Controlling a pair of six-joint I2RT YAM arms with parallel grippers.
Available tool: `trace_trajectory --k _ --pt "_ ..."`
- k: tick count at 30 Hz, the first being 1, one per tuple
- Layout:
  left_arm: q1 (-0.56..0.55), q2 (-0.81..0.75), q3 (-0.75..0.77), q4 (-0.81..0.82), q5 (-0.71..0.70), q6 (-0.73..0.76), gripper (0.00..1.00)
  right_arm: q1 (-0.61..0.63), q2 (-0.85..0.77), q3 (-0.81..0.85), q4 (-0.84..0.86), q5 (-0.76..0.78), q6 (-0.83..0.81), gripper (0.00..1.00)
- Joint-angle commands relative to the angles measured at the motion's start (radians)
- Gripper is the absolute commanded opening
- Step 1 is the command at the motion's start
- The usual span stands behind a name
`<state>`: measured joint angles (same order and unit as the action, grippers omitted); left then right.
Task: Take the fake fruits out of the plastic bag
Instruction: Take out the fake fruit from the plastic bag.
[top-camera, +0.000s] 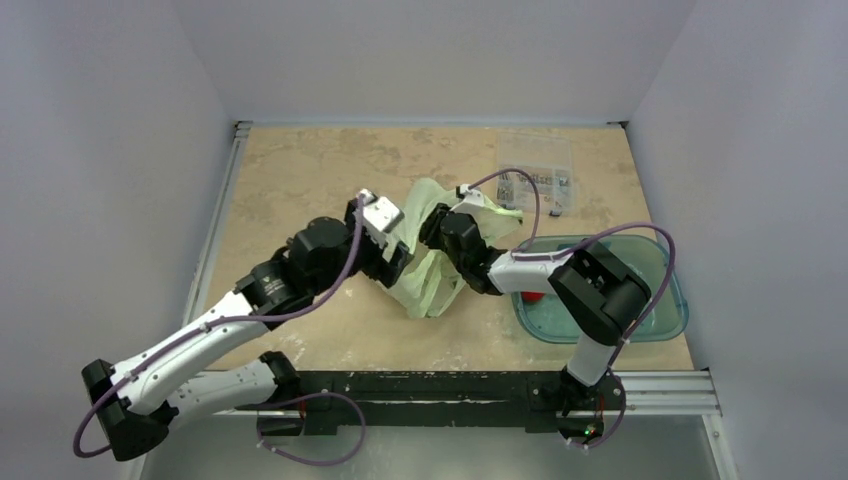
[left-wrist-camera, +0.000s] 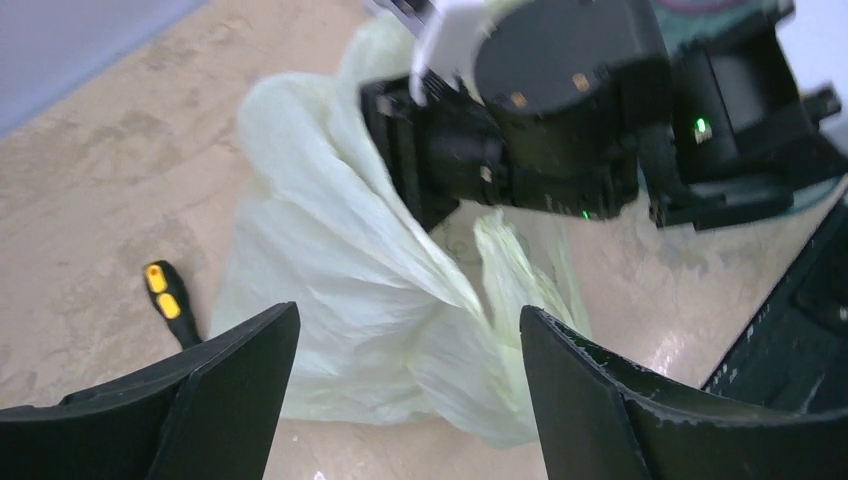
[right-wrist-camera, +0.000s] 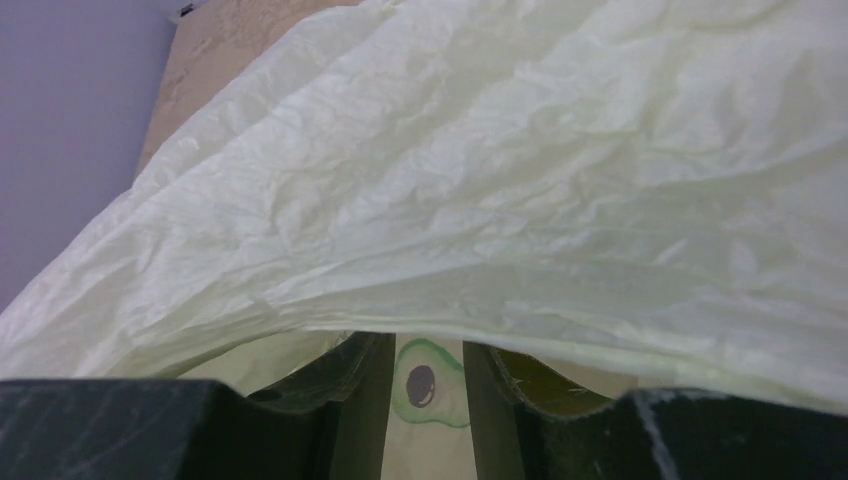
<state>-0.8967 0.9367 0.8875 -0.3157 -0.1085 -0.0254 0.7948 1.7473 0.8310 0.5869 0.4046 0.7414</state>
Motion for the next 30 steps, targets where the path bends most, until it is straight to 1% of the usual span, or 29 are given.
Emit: trace_trajectory --k 1,3,5,8,9,11,14,16,19,22,24,25,27,30 --pt "0.144 -0.052 0.14 -0.057 0.041 -0.145 0.81 -0.011 0.005 0.01 -0.027 0.008 0.167 0.33" --pt "0.278 0.003 0.197 -0.069 0.136 -0.231 0.8 -0.014 0.013 0.018 -0.045 0.01 0.196 0.37" --pt "0.396 0.109 0.256 -0.082 0.206 -0.303 0.77 -0.015 0.025 0.026 -0.059 0.004 0.226 0.38" --pt "0.521 0.337 0.354 -0.061 0.376 -0.383 0.74 -0.016 0.034 0.033 -0.081 0.009 0.266 0.4" --pt "0.541 0.428 0.404 -0.067 0.409 -0.39 0.7 -0.016 0.034 0.037 -0.092 0.016 0.281 0.41" --pt "0.554 0.595 0.519 -0.08 0.443 -0.383 0.63 -0.017 0.041 0.055 -0.123 0.03 0.3 0.43" --pt "0.553 0.817 0.679 -0.087 0.465 -0.37 0.6 -0.018 0.05 0.094 -0.192 0.057 0.31 0.43" --pt "0.554 0.913 0.754 -0.084 0.454 -0.381 0.6 -0.021 0.035 0.094 -0.208 0.076 0.313 0.48" --pt "0.545 1.012 0.807 -0.011 0.495 -0.39 0.59 -0.032 0.014 0.077 -0.215 0.085 0.321 0.54" --pt "0.53 1.097 0.857 0.001 0.487 -0.415 0.59 -0.04 0.001 0.063 -0.197 0.092 0.317 0.61" --pt "0.522 1.144 0.861 0.034 0.5 -0.437 0.58 -0.04 -0.003 0.052 -0.135 0.083 0.273 0.65" --pt "0.52 1.159 0.855 0.063 0.504 -0.451 0.58 -0.04 -0.002 0.056 -0.129 0.088 0.252 0.67" --pt "0.515 1.186 0.846 0.095 0.497 -0.472 0.57 -0.047 0.005 0.078 -0.153 0.101 0.244 0.74" --pt "0.506 1.235 0.875 0.083 0.497 -0.478 0.58 -0.062 0.014 0.089 -0.129 0.091 0.229 0.76"
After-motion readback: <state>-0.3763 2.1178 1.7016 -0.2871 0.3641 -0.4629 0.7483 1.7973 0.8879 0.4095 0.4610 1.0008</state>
